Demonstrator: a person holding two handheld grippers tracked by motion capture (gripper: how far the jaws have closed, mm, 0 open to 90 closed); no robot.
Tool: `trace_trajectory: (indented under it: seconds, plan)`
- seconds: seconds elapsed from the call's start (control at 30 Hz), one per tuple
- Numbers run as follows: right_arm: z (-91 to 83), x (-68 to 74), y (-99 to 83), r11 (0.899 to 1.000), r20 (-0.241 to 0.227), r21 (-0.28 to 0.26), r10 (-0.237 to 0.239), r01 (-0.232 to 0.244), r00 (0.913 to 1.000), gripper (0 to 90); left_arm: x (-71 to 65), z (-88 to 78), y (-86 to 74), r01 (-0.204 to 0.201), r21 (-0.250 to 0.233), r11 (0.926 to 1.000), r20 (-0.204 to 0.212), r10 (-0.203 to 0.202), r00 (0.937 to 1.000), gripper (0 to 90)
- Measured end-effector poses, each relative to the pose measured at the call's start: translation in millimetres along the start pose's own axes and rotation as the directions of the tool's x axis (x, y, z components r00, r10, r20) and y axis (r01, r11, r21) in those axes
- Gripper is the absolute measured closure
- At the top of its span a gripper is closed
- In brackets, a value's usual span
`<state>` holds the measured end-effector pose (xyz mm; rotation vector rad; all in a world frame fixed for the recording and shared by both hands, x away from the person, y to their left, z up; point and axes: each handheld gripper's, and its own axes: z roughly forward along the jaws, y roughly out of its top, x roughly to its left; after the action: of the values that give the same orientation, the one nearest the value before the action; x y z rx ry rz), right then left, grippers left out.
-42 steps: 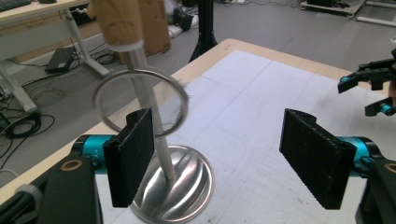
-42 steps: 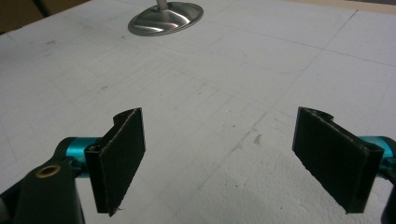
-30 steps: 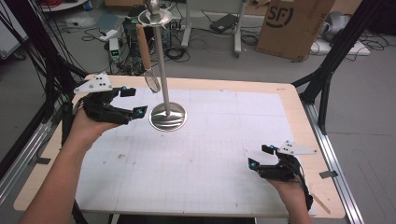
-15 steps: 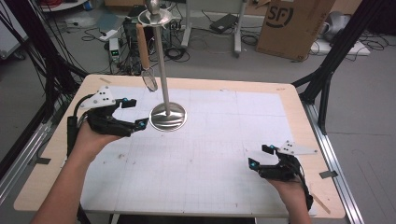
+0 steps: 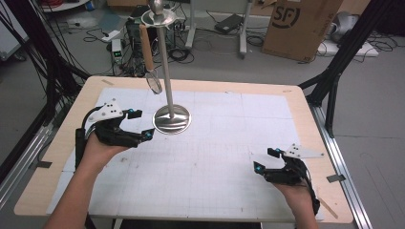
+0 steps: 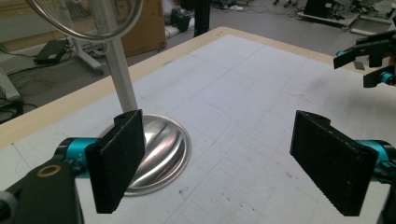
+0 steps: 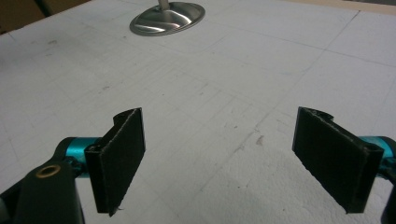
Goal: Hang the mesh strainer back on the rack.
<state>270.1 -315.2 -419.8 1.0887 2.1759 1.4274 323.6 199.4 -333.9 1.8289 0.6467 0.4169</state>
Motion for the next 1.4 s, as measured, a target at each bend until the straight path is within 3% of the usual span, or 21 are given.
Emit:
trace_trajectory:
  seconds: [0.8, 1.03, 1.4]
  plan:
    - [1.6, -2.7, -1.5, 1.000, -0.006, 0.000, 0.004, -0.004, 1.0000, 16.3, -15.6, 17.2, -27.6, 0.005, 0.021, 0.9998, -0.009, -0.005, 0.9999, 17.3]
    - [2.9, -1.2, -1.5, 1.000, -0.006, 0.009, 0.002, -0.002, 1.0000, 16.3, -13.9, 19.0, -35.9, 0.019, 0.034, 0.9993, -0.011, -0.018, 0.9998, 17.2]
    - [2.8, -2.3, -1.9, 1.000, -0.005, 0.007, 0.004, -0.004, 1.0000, 16.3, -13.1, 20.5, -36.7, 0.019, 0.040, 0.9990, -0.017, -0.019, 0.9997, 17.2]
